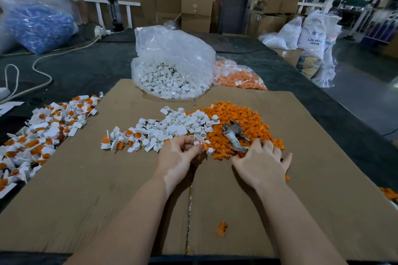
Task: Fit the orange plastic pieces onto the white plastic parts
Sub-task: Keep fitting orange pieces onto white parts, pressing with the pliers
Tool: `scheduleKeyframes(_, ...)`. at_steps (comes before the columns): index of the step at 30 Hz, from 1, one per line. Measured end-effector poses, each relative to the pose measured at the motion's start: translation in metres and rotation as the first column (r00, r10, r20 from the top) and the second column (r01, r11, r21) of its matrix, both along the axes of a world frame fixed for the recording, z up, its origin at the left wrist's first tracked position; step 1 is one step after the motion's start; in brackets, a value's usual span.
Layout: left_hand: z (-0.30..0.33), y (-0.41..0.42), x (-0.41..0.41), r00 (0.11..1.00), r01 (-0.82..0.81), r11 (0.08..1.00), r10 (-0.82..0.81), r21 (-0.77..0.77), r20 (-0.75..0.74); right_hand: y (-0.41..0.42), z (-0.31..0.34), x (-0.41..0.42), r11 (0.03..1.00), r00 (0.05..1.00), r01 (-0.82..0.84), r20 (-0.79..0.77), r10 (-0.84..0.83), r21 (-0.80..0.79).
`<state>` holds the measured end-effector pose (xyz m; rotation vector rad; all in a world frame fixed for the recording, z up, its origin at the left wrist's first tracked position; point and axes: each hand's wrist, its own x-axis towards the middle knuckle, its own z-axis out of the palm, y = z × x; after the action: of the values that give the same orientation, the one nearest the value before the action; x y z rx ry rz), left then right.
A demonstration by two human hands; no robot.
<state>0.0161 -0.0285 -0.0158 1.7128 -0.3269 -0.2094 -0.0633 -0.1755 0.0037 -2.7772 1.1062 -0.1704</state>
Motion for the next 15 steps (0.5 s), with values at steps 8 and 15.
scheduleKeyframes(8, 0.0, -0.001, 0.003, 0.991, -0.046, 0.993, 0.031, -0.113, -0.129, -0.002, 0.006, 0.004, 1.0, 1.0, 0.006, 0.026, -0.006, -0.003)
scheduleKeyframes(15, 0.0, -0.004, 0.008, 0.969, -0.063, 0.977, 0.011, -0.204, -0.248, 0.008, 0.02, -0.001, 0.979, 0.959, -0.203, 0.202, 0.2, -0.009)
